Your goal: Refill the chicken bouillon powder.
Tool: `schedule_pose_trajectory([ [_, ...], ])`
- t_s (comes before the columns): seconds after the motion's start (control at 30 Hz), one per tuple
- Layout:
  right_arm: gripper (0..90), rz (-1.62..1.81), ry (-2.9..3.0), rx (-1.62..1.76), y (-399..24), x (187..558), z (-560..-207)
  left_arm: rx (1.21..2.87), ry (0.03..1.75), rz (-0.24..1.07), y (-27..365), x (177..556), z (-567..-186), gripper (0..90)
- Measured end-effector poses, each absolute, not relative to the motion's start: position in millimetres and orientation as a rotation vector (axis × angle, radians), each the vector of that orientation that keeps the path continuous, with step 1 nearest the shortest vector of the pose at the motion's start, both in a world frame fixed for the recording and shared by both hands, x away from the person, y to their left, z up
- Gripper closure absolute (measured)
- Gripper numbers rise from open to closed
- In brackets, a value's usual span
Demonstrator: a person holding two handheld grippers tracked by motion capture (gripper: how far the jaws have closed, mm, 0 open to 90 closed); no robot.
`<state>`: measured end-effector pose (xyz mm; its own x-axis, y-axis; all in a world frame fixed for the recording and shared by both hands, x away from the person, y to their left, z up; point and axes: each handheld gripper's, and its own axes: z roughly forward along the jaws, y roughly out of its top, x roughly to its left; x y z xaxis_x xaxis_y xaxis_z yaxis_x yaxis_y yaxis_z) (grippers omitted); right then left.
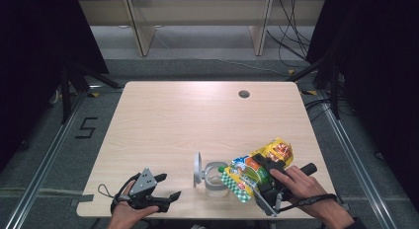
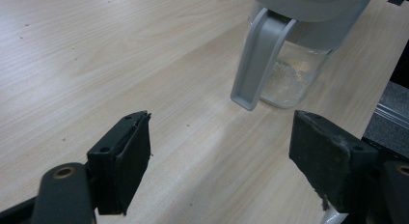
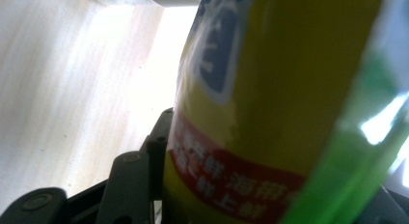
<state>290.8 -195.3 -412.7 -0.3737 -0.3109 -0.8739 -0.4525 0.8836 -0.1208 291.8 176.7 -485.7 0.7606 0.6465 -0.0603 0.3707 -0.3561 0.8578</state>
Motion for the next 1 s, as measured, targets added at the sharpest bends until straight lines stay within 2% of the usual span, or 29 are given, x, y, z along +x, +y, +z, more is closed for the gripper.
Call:
schedule_pose_trajectory([
  [0.23, 51.2, 0.127, 1.976, -0.57, -194.3, 291.1, -412.0, 1.977, 0.799, 0.346, 176.0, 290.8, -486.3, 21.9],
  [0.53, 52.6, 0.096, 1.977, -0.585, -192.2, 290.2, -410.3, 2.006, 0.748, 0.381, 178.2, 293.5, -485.3, 21.9],
  [0.67, 52.7, 0.07, 1.944, -0.643, -189.2, 291.2, -407.8, 1.959, 0.804, 0.337, 174.8, 290.3, -486.7, 21.9],
  [1.0, 52.9, 0.032, 1.935, -0.649, -188.2, 289.4, -406.0, 1.987, 0.767, 0.357, 176.7, 292.2, -486.1, 21.9],
])
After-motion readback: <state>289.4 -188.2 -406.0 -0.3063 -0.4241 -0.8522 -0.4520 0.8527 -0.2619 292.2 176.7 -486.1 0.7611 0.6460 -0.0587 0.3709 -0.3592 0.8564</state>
